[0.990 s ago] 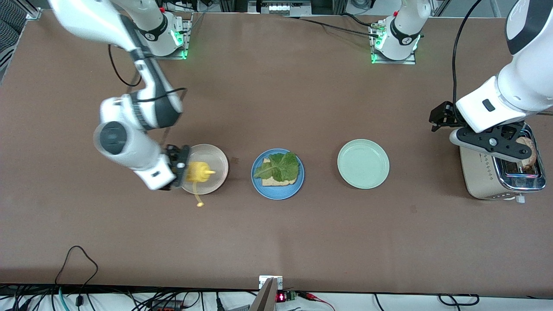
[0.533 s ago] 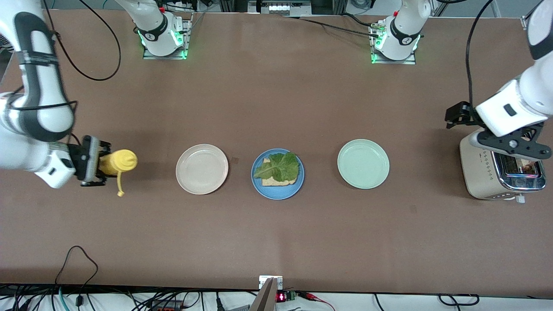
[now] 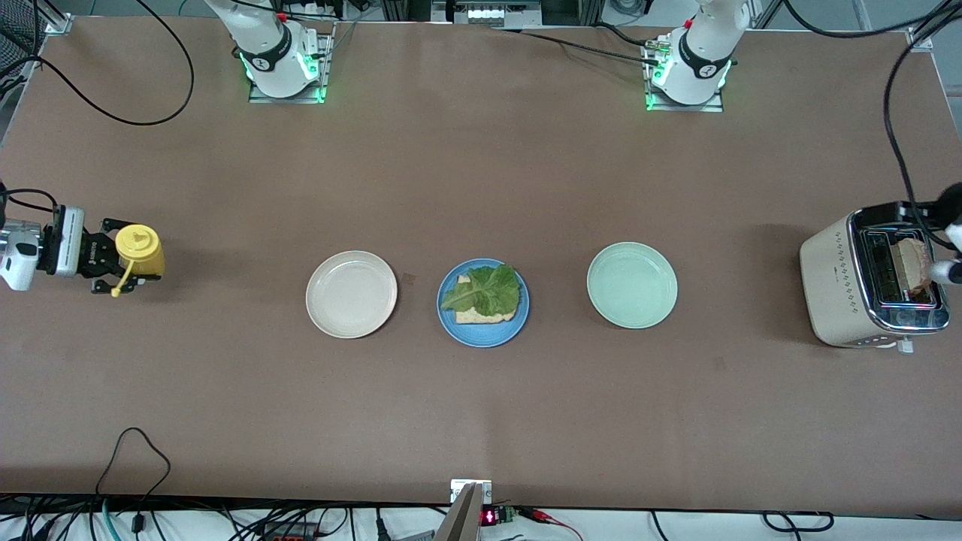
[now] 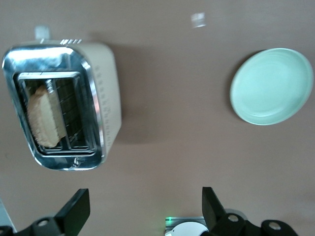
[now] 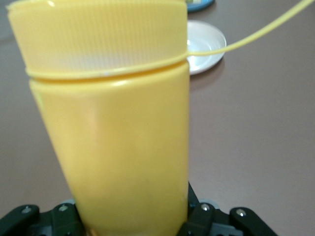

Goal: Make sandwich in blue plate with both arms
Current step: 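Return the mustard bottle while the left gripper reaches the toaster, then set the mustard down while the left gripper grasps the second bread slice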

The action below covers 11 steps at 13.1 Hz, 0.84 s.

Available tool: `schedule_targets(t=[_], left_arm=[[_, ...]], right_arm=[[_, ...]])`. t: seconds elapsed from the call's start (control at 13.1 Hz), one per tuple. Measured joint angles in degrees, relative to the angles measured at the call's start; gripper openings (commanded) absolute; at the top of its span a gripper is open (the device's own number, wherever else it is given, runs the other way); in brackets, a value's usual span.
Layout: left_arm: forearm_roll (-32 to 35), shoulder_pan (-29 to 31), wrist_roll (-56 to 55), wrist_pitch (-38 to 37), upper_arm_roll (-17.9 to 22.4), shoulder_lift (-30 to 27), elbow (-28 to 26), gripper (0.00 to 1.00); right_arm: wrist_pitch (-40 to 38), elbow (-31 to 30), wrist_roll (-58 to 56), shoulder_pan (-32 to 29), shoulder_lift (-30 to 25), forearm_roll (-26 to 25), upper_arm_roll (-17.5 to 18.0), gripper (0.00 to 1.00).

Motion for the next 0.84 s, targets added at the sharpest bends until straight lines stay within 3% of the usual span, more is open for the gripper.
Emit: schedule_targets(t=[0.3, 0.61, 0.76, 0.84], left_arm=[[6.4, 4.3, 0.2, 8.2, 0.0, 5.3, -1.6, 1.0], [7.5, 7.4, 0.2, 19.0, 0.0, 5.8, -8.0, 1.0], [8.2, 8.9, 0.2, 21.7, 0.0, 5.8, -10.3, 1.0], [9.3, 9.3, 0.2, 22.8, 0.0, 5.8, -11.2, 0.99]], right_arm=[[-4.6, 0.8, -6.7, -5.6, 7.5, 6.8, 0.4, 0.0], [-7.6, 2.6, -7.7, -8.1, 12.6, 9.0, 1.2, 0.0], [-8.1, 3.7, -7.7, -8.9, 14.7, 9.2, 1.9, 0.07], [-8.2, 4.1, -7.7, -9.0, 15.5, 9.2, 2.1, 0.18]])
